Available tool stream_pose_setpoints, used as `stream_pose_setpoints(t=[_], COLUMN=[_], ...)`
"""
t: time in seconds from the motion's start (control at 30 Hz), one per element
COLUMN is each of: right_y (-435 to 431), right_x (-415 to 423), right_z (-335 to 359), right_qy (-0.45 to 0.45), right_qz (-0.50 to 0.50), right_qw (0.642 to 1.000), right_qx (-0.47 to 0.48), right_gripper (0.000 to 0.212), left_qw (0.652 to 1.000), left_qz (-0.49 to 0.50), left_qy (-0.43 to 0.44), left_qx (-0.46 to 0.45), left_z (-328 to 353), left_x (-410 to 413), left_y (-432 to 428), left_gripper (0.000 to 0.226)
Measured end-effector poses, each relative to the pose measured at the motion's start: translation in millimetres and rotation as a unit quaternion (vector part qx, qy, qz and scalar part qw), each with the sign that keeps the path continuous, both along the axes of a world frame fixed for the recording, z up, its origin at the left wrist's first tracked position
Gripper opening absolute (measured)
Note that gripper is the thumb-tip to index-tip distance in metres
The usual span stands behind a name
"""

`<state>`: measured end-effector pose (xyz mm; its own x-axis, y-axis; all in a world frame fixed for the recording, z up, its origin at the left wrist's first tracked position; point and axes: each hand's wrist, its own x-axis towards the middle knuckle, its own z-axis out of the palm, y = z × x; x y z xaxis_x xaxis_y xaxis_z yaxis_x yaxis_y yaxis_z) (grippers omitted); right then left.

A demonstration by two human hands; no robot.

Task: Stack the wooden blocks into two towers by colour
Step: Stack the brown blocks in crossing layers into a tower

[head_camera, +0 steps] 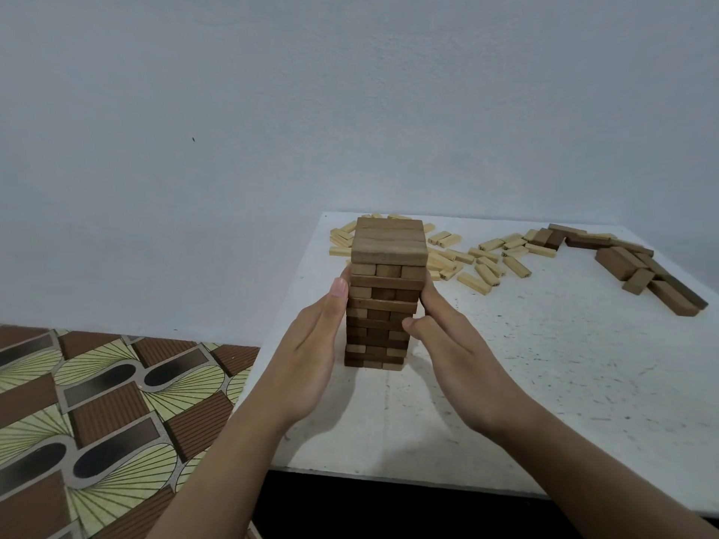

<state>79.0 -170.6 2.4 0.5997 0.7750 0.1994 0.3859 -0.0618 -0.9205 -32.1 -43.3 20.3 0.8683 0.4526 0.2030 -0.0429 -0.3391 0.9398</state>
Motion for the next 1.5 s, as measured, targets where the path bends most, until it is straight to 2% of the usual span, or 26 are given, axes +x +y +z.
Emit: stream_pose_setpoints(t=[0.3, 0.57, 0.7, 0.73, 0.83, 0.97, 1.1, 1.2, 1.33, 1.43, 1.5], right_y=[0.2, -0.6, -3.2, -3.9, -4.6, -4.7, -2.8, -3.9, -12.8, -27.9, -43.9], right_x=[0.8, 0.8, 0.4, 0.1, 1.6, 7.7, 12.4, 16.3, 26.9, 41.8, 55.4], right_z=[1.2, 4.7, 4.8, 5.9, 9.1, 14.2, 24.7, 36.9, 52.0, 52.7, 48.8], right_qy=[-0.005, -0.019, -0.013, -0.016, -0.029, -0.044, -0.049, -0.055, -0.066, -0.081, -0.082], right_qz=[0.000, -0.013, -0.052, -0.068, -0.110, -0.137, -0.170, -0.182, -0.168, -0.174, -0.188], right_qw=[1.000, 1.000, 0.997, 0.995, 0.987, 0.980, 0.972, 0.966, 0.962, 0.962, 0.964], right_qx=[0.001, 0.005, 0.052, 0.070, 0.112, 0.135, 0.152, 0.177, 0.203, 0.194, 0.170], right_gripper=[0.058, 0.055, 0.047, 0.043, 0.034, 0.024, 0.020, 0.021, 0.021, 0.019, 0.018], left_qw=[1.000, 1.000, 0.995, 0.993, 0.983, 0.966, 0.964, 0.952, 0.904, 0.880, 0.882], left_qz=[-0.003, 0.004, 0.045, 0.060, 0.106, 0.143, 0.134, 0.143, 0.154, 0.115, 0.065], left_qy=[0.005, -0.028, -0.085, -0.099, -0.148, -0.210, -0.218, -0.243, -0.290, -0.310, -0.311], left_qx=[-0.003, 0.004, -0.009, -0.011, 0.014, 0.050, 0.066, 0.121, 0.274, 0.340, 0.348], left_z=[-0.8, -3.9, -12.1, -13.2, -12.4, -0.3, 18.5, 33.2, 53.3, 59.5, 58.7], left_x=[0.6, 1.4, 4.5, 5.0, 6.6, 7.2, 11.8, 15.7, 23.6, 34.5, 44.7], left_y=[-1.2, 6.5, 18.0, 20.0, 23.1, 26.0, 25.9, 21.7, 4.8, -20.9, -42.4], left_gripper=[0.035, 0.035, 0.054, 0.054, 0.034, 0.027, 0.024, 0.020, 0.014, 0.013, 0.013])
